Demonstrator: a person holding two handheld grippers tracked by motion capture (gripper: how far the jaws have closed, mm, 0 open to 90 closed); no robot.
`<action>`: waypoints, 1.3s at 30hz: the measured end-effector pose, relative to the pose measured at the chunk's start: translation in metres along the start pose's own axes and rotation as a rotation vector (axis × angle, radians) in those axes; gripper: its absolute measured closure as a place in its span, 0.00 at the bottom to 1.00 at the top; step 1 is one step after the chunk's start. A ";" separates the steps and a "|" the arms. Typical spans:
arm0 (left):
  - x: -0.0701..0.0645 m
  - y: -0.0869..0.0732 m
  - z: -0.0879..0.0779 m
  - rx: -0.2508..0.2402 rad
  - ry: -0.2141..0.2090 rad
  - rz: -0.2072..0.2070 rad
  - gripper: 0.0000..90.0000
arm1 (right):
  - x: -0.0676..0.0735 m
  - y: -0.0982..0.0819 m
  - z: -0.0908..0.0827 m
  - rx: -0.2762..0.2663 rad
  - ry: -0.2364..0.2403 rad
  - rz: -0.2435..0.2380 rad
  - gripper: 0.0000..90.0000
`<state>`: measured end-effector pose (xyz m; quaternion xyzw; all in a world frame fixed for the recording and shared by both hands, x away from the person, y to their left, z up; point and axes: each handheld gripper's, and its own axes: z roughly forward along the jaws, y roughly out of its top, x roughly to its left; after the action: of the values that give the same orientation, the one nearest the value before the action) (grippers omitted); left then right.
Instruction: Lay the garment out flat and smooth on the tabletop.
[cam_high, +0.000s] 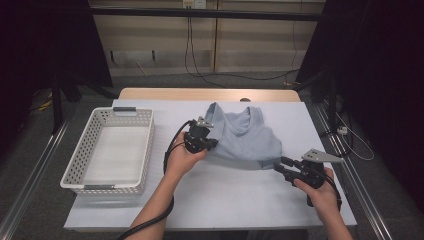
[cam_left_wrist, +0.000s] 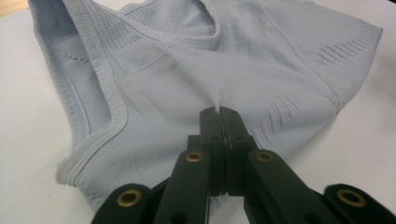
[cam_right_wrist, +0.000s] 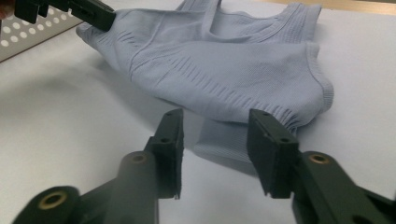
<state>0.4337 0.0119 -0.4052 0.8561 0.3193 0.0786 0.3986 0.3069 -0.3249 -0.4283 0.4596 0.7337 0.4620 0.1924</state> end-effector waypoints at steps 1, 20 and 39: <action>0.000 0.000 0.000 0.000 0.002 0.001 1.00 | 0.000 0.000 0.000 0.000 -0.002 0.002 0.64; 0.000 0.001 -0.001 -0.006 0.002 -0.003 1.00 | 0.007 -0.004 0.019 0.090 -0.029 -0.047 0.76; 0.000 0.001 -0.001 -0.020 -0.005 -0.018 1.00 | 0.011 -0.006 0.059 0.172 -0.116 -0.089 0.94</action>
<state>0.4336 0.0120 -0.4035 0.8493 0.3253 0.0761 0.4088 0.3402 -0.2869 -0.4609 0.4671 0.7780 0.3611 0.2147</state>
